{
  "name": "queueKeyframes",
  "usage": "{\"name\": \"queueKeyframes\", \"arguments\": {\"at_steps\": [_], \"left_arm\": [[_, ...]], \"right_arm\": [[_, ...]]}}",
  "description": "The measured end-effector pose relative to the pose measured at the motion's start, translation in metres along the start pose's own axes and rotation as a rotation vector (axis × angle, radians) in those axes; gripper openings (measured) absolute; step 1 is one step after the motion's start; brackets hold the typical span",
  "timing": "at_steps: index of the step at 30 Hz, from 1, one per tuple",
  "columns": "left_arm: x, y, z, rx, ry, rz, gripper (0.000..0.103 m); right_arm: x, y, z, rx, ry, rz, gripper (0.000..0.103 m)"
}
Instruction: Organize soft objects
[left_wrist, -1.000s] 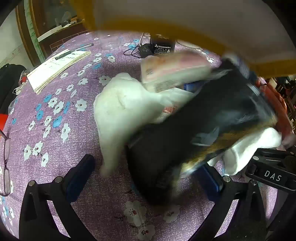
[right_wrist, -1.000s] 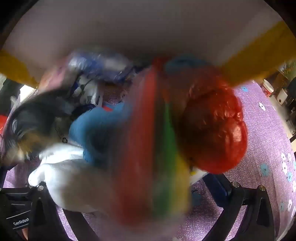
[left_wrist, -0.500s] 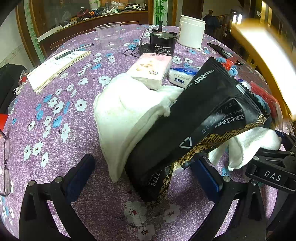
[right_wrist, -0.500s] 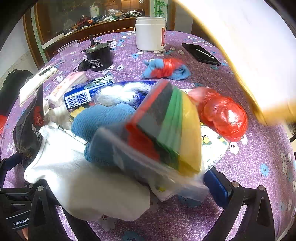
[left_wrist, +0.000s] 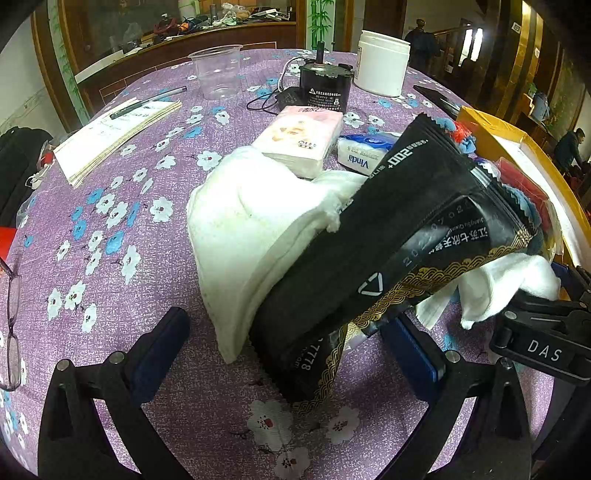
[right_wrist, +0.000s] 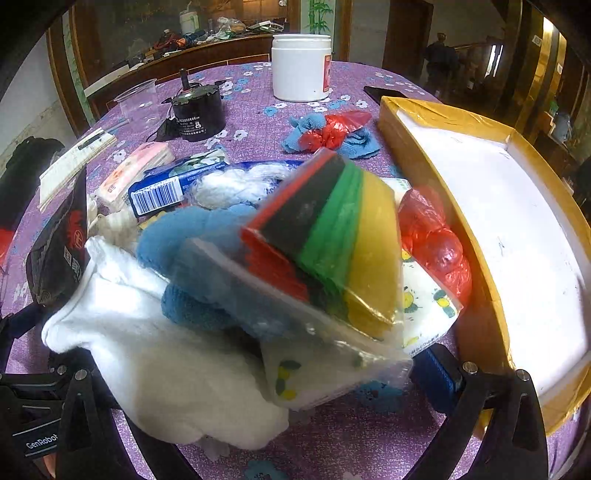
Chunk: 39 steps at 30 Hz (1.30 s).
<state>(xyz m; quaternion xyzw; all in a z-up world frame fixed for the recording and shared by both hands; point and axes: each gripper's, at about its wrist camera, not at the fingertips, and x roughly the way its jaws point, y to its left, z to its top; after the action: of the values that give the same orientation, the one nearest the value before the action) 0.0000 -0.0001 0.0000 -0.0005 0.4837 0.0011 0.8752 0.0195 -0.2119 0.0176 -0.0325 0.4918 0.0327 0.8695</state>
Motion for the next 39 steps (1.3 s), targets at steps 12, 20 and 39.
{"name": "queueKeyframes", "arguments": {"at_steps": [12, 20, 39], "left_arm": [[0.000, 0.000, 0.000, 0.000, 0.001, 0.000, 0.103], [0.001, 0.000, 0.000, -0.001, 0.001, -0.003, 0.103], [-0.071, 0.011, -0.013, 0.147, -0.125, -0.162, 0.103]], "right_arm": [[0.001, 0.002, -0.001, -0.001, 0.000, -0.001, 0.103], [0.001, 0.002, -0.001, -0.002, 0.000, -0.001, 0.103], [-0.060, -0.024, -0.057, -0.344, 0.086, 0.458, 0.091]]}}
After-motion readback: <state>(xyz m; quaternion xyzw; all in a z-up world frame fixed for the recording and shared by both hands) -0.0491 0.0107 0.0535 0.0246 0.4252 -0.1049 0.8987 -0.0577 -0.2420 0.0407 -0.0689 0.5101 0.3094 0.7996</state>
